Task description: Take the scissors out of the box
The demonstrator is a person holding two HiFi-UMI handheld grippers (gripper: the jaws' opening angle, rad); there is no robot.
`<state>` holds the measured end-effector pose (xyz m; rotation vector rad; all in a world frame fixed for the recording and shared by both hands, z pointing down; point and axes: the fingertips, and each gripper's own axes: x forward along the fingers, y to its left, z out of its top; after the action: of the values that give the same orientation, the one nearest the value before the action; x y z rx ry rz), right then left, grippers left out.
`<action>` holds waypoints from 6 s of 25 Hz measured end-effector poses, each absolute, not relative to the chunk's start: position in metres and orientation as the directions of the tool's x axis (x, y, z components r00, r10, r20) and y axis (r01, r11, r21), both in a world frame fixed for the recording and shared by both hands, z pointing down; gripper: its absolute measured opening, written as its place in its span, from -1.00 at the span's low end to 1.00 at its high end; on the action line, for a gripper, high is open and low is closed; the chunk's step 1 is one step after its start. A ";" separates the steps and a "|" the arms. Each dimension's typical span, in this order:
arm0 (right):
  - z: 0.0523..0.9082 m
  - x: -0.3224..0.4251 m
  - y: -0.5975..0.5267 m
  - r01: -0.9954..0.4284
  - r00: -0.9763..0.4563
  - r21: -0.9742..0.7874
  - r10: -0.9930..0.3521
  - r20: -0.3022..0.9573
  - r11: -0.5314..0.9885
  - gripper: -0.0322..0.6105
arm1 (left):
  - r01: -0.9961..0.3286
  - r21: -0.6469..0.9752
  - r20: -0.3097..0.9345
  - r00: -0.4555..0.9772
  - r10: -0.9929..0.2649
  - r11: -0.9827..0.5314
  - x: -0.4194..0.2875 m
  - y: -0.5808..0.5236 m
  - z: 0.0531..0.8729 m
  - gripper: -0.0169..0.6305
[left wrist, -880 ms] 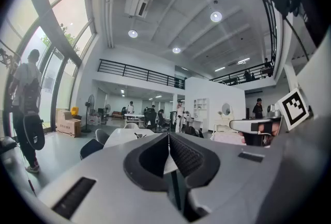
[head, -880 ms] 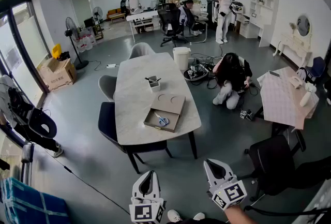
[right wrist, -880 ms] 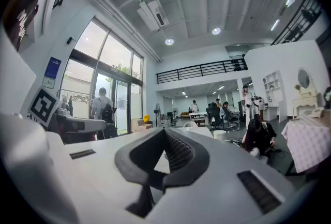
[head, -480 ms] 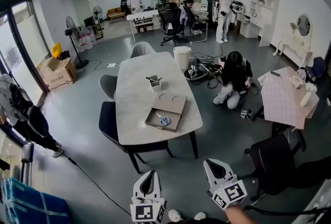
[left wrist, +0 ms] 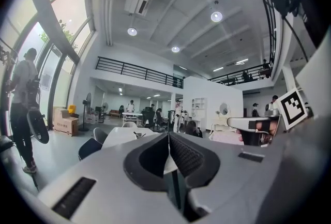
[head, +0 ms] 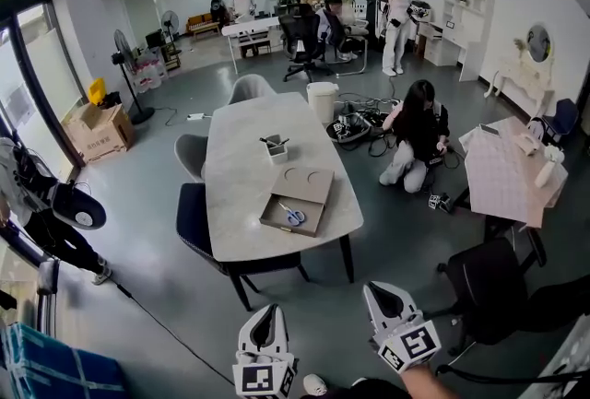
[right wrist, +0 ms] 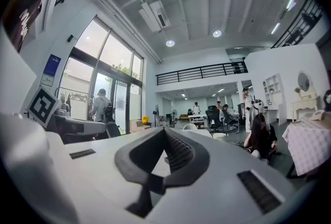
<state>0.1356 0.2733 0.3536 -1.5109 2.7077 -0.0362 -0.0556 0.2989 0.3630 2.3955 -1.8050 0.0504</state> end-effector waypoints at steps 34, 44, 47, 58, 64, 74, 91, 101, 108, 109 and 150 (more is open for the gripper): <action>0.373 0.108 0.012 -0.838 -0.544 -0.048 -0.839 -0.015 0.544 -0.91 | -0.964 0.102 0.169 0.259 -0.951 -0.245 -0.091 0.054 0.398 -0.90; 0.372 0.111 -0.096 -0.800 -0.599 -0.049 -0.800 0.006 0.599 -0.91 | -0.978 0.099 0.188 0.200 -0.961 -0.184 -0.087 -0.046 0.394 -0.90; 0.369 0.114 -0.123 -0.788 -0.614 -0.056 -0.789 0.003 0.613 -0.91 | -0.982 0.098 0.184 0.180 -0.966 -0.164 -0.085 -0.074 0.390 -0.90; 0.370 0.100 -0.181 -0.749 -0.661 -0.062 -0.750 0.017 0.659 -0.91 | -0.988 0.099 0.187 0.132 -0.974 -0.115 -0.094 -0.120 0.387 -0.90; 0.372 0.083 -0.186 -0.736 -0.676 -0.076 -0.737 0.021 0.673 -0.91 | -0.986 0.096 0.196 0.153 -0.969 -0.136 -0.104 -0.127 0.386 -0.90; 0.398 0.055 -0.185 -0.744 -0.665 -0.020 -0.736 0.124 0.668 -0.91 | -0.973 0.125 0.242 0.219 -0.945 -0.194 -0.118 -0.121 0.407 -0.90; 0.573 -0.006 -0.182 -0.618 -0.684 -0.060 -0.498 0.534 0.784 -0.91 | -0.956 0.226 0.362 0.263 -0.895 -0.189 -0.126 -0.125 0.509 -0.90; 0.663 -0.040 -0.160 -0.528 -0.638 -0.077 -0.335 0.693 0.846 -0.84 | -0.938 0.305 0.442 0.294 -0.848 -0.166 -0.124 -0.115 0.577 -0.90; 0.710 -0.045 -0.154 -0.431 -0.495 0.019 -0.253 0.831 0.902 -0.62 | -0.936 0.314 0.444 0.292 -0.847 -0.159 -0.127 -0.115 0.606 -0.90; 0.715 -0.045 -0.153 -0.412 -0.474 0.028 -0.241 0.847 0.911 -0.58 | -0.936 0.316 0.448 0.294 -0.844 -0.158 -0.127 -0.114 0.609 -0.90; 0.748 -0.041 -0.139 -0.141 -0.316 -0.005 -0.041 0.948 0.990 -0.67 | -0.927 0.345 0.479 0.307 -0.823 -0.145 -0.119 -0.115 0.629 -0.90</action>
<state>-0.0407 -0.1390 0.7483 -0.3024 4.3673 -0.2326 -0.1191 -0.1153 0.6289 1.9974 -1.5468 0.2337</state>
